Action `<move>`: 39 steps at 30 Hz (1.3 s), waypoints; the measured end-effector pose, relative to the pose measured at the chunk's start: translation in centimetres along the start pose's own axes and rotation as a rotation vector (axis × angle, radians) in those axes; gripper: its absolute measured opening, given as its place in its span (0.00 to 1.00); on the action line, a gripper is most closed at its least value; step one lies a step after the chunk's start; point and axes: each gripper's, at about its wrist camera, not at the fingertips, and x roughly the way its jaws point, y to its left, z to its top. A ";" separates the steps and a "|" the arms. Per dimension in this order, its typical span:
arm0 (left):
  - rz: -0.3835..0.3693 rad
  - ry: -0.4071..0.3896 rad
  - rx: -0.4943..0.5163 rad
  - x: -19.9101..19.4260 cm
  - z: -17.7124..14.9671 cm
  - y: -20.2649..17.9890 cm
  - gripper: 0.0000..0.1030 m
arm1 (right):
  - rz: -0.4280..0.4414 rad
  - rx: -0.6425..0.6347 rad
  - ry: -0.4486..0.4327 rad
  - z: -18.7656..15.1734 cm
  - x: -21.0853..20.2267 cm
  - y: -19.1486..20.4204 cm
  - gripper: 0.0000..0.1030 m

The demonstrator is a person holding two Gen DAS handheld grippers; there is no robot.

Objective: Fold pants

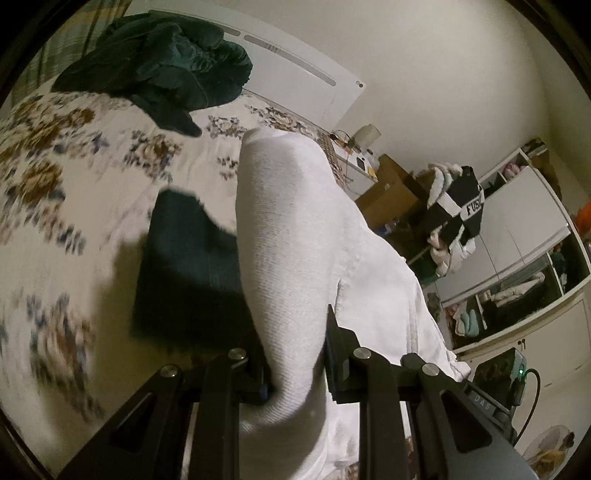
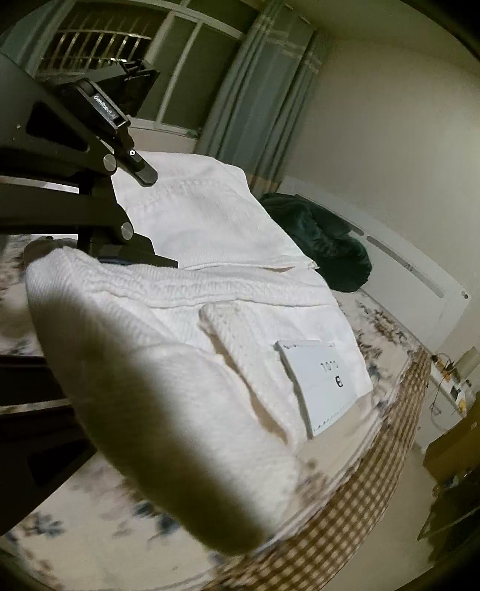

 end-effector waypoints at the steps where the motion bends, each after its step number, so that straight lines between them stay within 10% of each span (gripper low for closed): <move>1: 0.007 0.001 0.004 1.0 1.6 0.8 0.18 | 0.001 0.000 -0.002 1.0 2.0 0.3 0.24; 10: 0.159 0.191 -0.053 14.6 4.7 13.7 0.21 | -0.134 -0.002 0.115 4.1 19.8 -3.3 0.29; 14: 0.185 0.190 -0.067 15.3 3.2 15.5 0.27 | -0.176 0.005 0.171 3.3 20.9 -4.7 0.49; 21: 0.270 0.199 -0.031 13.8 3.8 13.4 0.39 | -0.256 0.017 0.154 1.9 17.5 -3.7 0.66; 26: 0.346 0.170 0.024 11.9 3.5 12.5 0.82 | -0.387 -0.038 0.095 1.0 14.2 -2.4 0.94; 32: 0.474 0.095 0.119 7.1 1.7 9.1 0.91 | -0.699 -0.335 -0.019 -1.3 10.4 3.3 0.99; 39: 0.554 0.008 0.219 -0.9 -1.7 3.0 0.92 | -0.764 -0.482 -0.101 -5.4 2.7 10.1 0.99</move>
